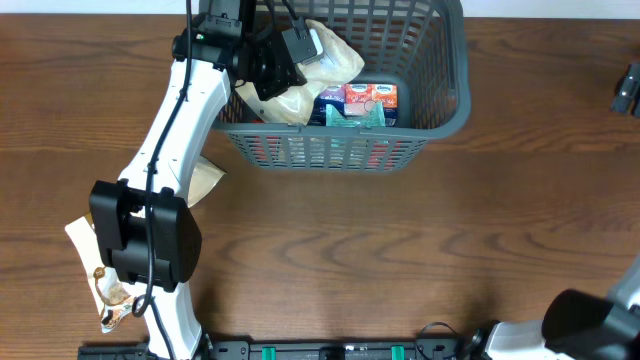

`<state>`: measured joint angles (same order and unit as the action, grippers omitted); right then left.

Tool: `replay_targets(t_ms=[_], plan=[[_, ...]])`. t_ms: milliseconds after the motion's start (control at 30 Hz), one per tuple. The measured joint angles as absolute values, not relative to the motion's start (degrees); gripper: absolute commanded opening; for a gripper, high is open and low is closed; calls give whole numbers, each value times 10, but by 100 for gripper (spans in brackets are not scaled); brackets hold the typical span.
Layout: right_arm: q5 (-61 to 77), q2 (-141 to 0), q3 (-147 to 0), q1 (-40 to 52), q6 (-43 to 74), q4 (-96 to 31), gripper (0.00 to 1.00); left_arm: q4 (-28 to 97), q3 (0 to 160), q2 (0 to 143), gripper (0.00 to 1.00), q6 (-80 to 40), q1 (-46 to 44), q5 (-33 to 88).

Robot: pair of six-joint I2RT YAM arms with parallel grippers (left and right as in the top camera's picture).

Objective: Pack container
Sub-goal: 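Carry the tan pouch into the basket and release it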

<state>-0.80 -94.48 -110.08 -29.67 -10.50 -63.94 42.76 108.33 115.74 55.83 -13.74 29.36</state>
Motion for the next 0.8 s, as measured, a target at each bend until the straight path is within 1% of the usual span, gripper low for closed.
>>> replay_targets(t_ms=[67, 100, 133, 167, 200, 267, 300, 333, 367, 467, 500, 700, 800], plan=[[6, -966, -1101, -297, -105, -639, 99, 429, 1083, 1157, 14, 560, -137, 296], [10, -974, -1101, -297, -104, -639, 99, 429, 1083, 1157, 17, 560, -137, 296], [16, -984, -1101, -297, -104, -639, 99, 428, 1083, 1157, 26, 561, -137, 296], [20, -994, -1101, -297, -103, -639, 99, 428, 1082, 1157, 30, 564, -137, 296], [25, -1001, -1101, -297, -103, -639, 99, 428, 1081, 1157, 32, 564, -137, 295], [34, -1013, -1100, -297, -103, -639, 99, 430, 1080, 1157, 43, 566, -137, 291], [38, -1016, -1100, -297, -103, -639, 99, 431, 1079, 1157, 51, 568, -137, 289], [42, -1019, -1100, -297, -103, -639, 99, 431, 1078, 1157, 66, 568, -137, 287], [46, -1020, -1100, -297, -103, -639, 99, 431, 1077, 1157, 70, 567, -137, 284], [52, -1020, -1100, -297, -103, -635, 99, 431, 1075, 1157, 79, 565, -137, 281], [53, -1020, -1100, -297, -103, -635, 99, 431, 1075, 1157, 85, 560, -137, 281], [66, -1020, -1100, -297, -103, -635, 99, 434, 1084, 1157, 95, 492, -137, 260], [75, -1020, -1100, -297, -103, -635, 99, 460, 1113, 1151, 96, 472, -137, 235]])
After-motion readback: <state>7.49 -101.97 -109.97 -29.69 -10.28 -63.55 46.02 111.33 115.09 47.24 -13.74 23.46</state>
